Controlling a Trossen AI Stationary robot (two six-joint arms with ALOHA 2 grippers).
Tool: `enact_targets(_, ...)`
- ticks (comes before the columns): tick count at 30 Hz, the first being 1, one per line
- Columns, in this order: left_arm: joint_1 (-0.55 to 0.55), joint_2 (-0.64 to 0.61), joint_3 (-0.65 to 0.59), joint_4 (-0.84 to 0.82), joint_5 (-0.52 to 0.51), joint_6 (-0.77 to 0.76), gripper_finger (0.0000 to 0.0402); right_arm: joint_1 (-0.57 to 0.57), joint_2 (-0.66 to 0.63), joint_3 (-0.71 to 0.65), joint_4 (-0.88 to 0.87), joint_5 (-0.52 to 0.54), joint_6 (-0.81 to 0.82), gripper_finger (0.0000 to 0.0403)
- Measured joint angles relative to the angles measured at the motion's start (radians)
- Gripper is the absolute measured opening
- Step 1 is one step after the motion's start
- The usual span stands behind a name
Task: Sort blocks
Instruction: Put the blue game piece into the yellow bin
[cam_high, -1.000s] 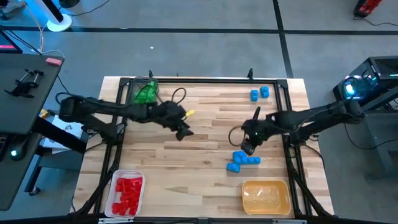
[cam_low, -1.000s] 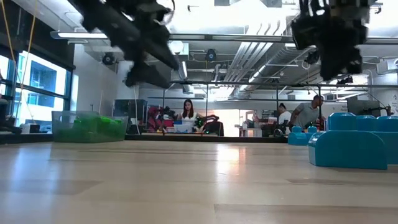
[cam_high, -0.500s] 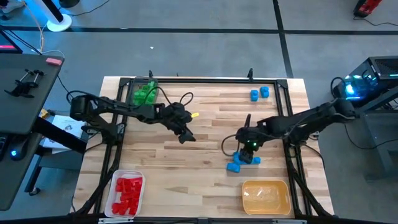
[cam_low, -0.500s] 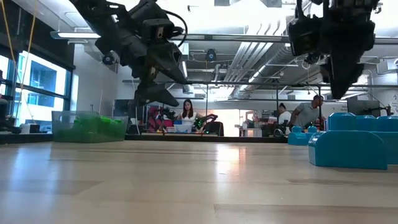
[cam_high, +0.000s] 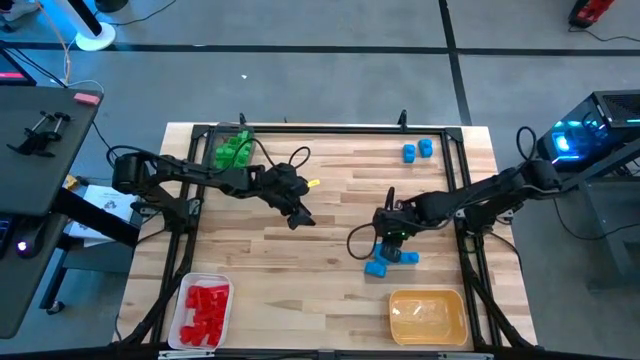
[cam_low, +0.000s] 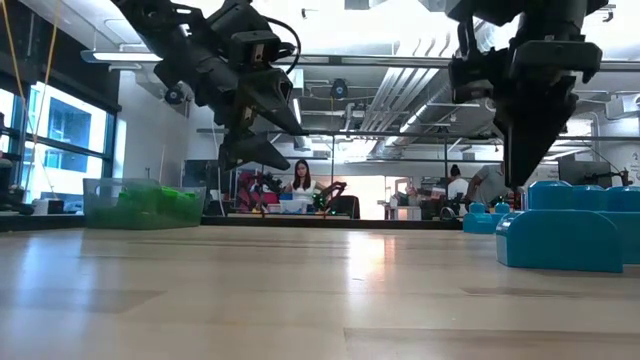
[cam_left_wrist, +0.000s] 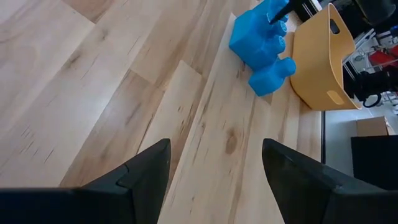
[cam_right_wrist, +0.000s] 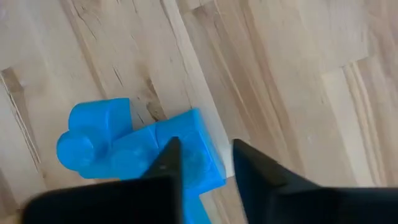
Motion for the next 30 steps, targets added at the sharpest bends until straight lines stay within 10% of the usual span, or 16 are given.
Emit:
enact_targets(4, 0.0, 0.0, 0.0, -0.001, -0.001, 0.0, 0.0239, 0.001, -0.001, 0.0, 0.0, -0.033, -0.02, 0.001)
enact_targets(20, 0.0, 0.0, 0.0, -0.006, -0.06, 0.009, 0.0239, 0.071, -0.002, -0.001, 0.025, -0.094, -0.041, 0.0)
enact_targets(30, -0.001, 0.0, 0.0, -0.008, -0.061, 0.008, 0.0239, 0.065, -0.006, -0.043, 0.002, 0.074, -0.03, 0.0)
